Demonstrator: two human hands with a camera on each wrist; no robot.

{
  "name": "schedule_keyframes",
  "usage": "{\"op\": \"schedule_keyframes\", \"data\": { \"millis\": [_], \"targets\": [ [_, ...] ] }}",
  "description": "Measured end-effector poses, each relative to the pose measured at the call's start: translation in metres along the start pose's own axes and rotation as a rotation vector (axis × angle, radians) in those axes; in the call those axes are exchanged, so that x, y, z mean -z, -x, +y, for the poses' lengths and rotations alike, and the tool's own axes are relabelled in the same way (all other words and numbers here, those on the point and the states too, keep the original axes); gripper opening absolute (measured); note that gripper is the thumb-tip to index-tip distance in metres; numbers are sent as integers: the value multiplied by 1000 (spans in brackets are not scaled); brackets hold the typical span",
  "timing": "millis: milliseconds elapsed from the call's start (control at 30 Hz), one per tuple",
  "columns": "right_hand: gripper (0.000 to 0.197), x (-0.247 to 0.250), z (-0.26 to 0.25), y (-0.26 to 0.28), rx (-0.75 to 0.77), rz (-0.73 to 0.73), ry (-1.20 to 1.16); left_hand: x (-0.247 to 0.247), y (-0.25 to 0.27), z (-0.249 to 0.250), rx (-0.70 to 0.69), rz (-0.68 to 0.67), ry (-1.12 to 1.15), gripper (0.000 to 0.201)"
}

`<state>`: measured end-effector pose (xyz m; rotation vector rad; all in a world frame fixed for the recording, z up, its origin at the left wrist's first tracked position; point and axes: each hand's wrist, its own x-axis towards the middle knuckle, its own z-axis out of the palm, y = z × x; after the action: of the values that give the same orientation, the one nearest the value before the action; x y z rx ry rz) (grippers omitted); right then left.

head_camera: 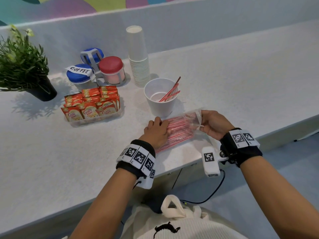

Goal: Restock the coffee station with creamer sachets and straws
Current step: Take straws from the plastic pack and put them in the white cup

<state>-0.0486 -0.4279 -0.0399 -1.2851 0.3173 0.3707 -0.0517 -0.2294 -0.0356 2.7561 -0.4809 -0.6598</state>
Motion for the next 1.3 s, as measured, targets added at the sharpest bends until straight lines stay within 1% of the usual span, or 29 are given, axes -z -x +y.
{"op": "schedule_keyframes", "data": {
  "millis": [67,167,233,333,400,467,533,600,667,767,833,933,1033,1133,1200,1233,1300],
  "targets": [
    [20,-2,-1,1,2,-10,119,3,-1,2,6,-25,3,42],
    [29,-5,-2,1,0,-44,296,8,-3,3,-3,-45,14,40],
    [31,-7,0,0,-4,-69,381,9,-3,5,-12,-37,14,38],
    [26,-13,3,-1,33,-59,444,10,-5,8,-20,-13,2,34],
    [19,-15,9,-4,79,-9,446,10,-6,9,-30,1,-14,34],
    [14,-12,16,-8,103,-7,387,13,-8,10,-54,4,-43,33],
    [14,-9,24,-11,131,-28,337,17,-9,11,-81,1,-92,34],
    [13,-8,29,-12,142,24,269,22,-10,12,-101,1,-142,34],
    [16,-8,32,-13,149,41,212,26,-13,13,-118,9,-205,36],
    [16,-10,31,-14,170,42,266,27,-18,15,-125,27,-289,36],
    [12,-11,28,-15,179,63,309,25,-20,16,-130,50,-327,33],
    [19,-10,25,-16,258,106,370,21,-19,16,-130,106,-349,28],
    [15,-11,25,-9,286,64,339,13,-12,13,-121,162,-364,29],
    [19,-10,28,-3,335,40,348,2,1,12,-82,205,-365,32],
    [15,-9,31,-1,336,30,322,-5,9,12,-55,246,-366,33],
    [12,-10,33,3,331,1,310,-9,13,12,-37,273,-371,33],
    [13,-15,36,12,316,-68,341,-19,21,12,-10,326,-363,33]
  ]
}}
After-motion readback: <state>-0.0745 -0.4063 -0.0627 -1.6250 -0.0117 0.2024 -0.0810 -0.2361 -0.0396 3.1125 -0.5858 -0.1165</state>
